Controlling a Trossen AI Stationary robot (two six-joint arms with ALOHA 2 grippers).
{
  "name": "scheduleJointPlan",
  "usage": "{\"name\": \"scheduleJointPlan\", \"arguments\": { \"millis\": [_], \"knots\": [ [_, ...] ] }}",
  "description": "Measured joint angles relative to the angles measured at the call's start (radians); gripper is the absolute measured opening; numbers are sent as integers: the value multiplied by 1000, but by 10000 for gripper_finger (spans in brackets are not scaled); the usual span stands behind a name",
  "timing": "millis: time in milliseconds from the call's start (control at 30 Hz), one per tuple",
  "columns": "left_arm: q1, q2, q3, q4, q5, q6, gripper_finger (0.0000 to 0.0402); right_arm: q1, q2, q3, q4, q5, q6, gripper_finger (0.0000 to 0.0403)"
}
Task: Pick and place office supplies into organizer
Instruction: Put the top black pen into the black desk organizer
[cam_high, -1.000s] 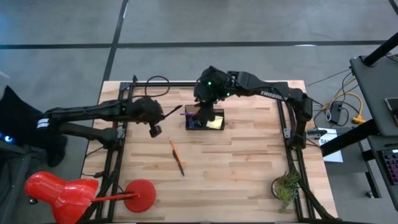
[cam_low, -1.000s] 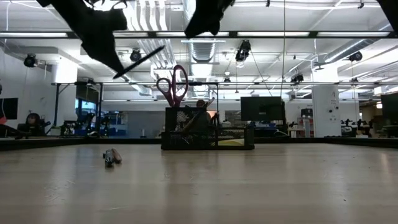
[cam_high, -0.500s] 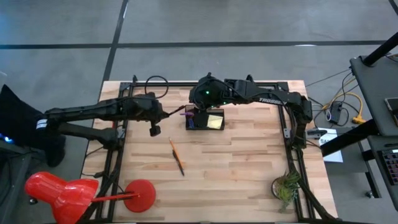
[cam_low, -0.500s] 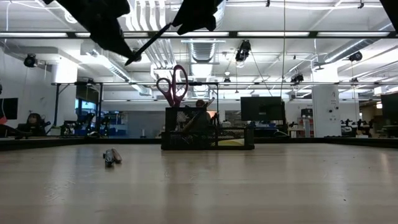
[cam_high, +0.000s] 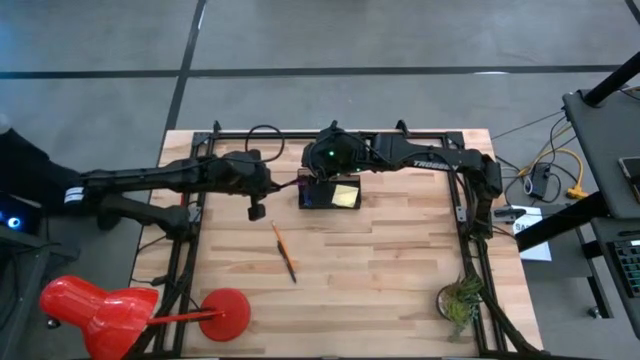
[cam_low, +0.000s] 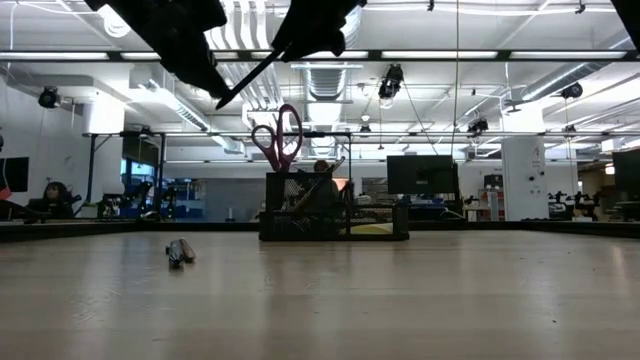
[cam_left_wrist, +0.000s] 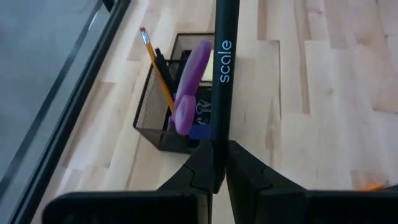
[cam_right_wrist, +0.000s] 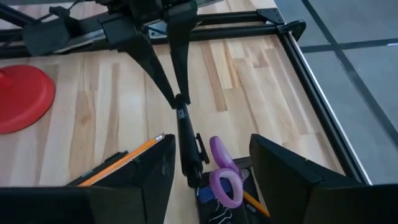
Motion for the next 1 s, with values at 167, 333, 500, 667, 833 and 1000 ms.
{"name": "scheduleJointPlan", "arguments": {
  "millis": [167,333,500,667,833,1000],
  "knots": [
    [0,3,0,13,0,0,7,0,0,-1,-8,0,0,194],
    [0,3,-1,17,0,0,7,0,0,-1,-13,-1,0,194],
    [-1,3,-1,19,0,0,7,0,0,-1,-14,-1,1,188],
    [-1,3,-6,37,0,0,7,0,0,-1,-14,-5,15,170],
    [0,9,-6,43,-1,16,7,0,0,-1,-14,-9,26,151],
    [0,30,-7,43,-1,23,7,0,0,-1,-14,-12,30,135]
  ]
}}
